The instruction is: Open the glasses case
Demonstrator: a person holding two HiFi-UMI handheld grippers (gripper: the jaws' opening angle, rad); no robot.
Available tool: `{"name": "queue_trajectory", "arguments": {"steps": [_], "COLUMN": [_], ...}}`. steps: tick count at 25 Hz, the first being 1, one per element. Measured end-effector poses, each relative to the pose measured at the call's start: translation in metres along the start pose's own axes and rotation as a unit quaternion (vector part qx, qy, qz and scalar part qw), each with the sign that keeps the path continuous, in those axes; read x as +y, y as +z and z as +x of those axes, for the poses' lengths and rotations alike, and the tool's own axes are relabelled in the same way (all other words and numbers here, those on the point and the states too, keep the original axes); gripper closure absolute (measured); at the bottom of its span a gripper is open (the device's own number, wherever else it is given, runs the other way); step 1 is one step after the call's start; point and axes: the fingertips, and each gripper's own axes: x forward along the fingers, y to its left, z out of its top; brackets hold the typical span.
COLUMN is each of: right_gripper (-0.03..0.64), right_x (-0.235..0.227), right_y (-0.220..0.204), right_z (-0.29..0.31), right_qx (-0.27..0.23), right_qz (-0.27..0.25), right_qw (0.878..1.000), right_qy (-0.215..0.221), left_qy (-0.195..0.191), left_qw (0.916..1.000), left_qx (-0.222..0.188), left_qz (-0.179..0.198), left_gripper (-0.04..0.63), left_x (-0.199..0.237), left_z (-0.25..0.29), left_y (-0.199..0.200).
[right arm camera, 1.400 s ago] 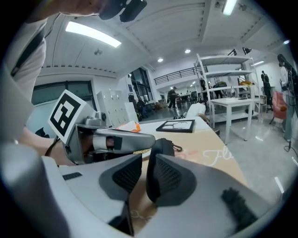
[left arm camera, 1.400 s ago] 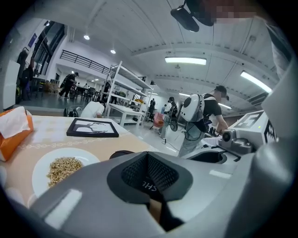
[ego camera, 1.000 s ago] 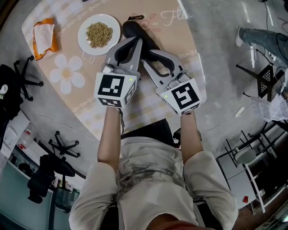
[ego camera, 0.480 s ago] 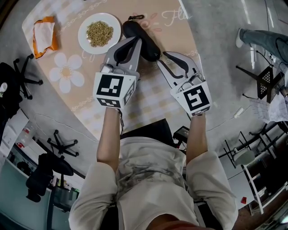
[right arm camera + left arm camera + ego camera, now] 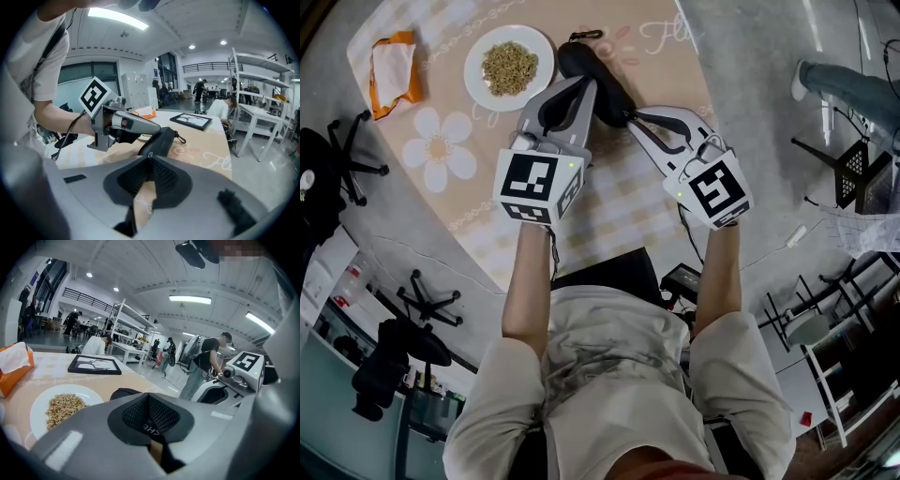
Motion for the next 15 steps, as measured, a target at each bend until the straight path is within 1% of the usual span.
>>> {"name": "queue_trajectory", "arguments": {"steps": [5, 9, 15], "right_gripper": [0.583, 0.598, 0.601], "right_x": [0.003, 0.009, 0.031], "right_y": [0.002, 0.008, 0.013], "right_z": [-0.001, -0.002, 0.002], "right_qx": [0.007, -0.005, -0.023], "right_qz": [0.008, 0.033, 0.065], "right_qw": [1.0, 0.999, 0.997], "right_qy": [-0.005, -0.001, 0.027], "left_qy": [0.0, -0.001, 0.0], "left_qw": [1.0, 1.0, 0.9999], "left_qx": [0.0, 0.0, 0.01], "left_qz": [0.001, 0.0, 0.007], "left_gripper": [0.588, 0.588, 0.588], "left_x": [0.0, 0.001, 0.001], "left_z": [-0.001, -0.003, -0.008], "left_y": [0.0, -0.001, -0.008]}}
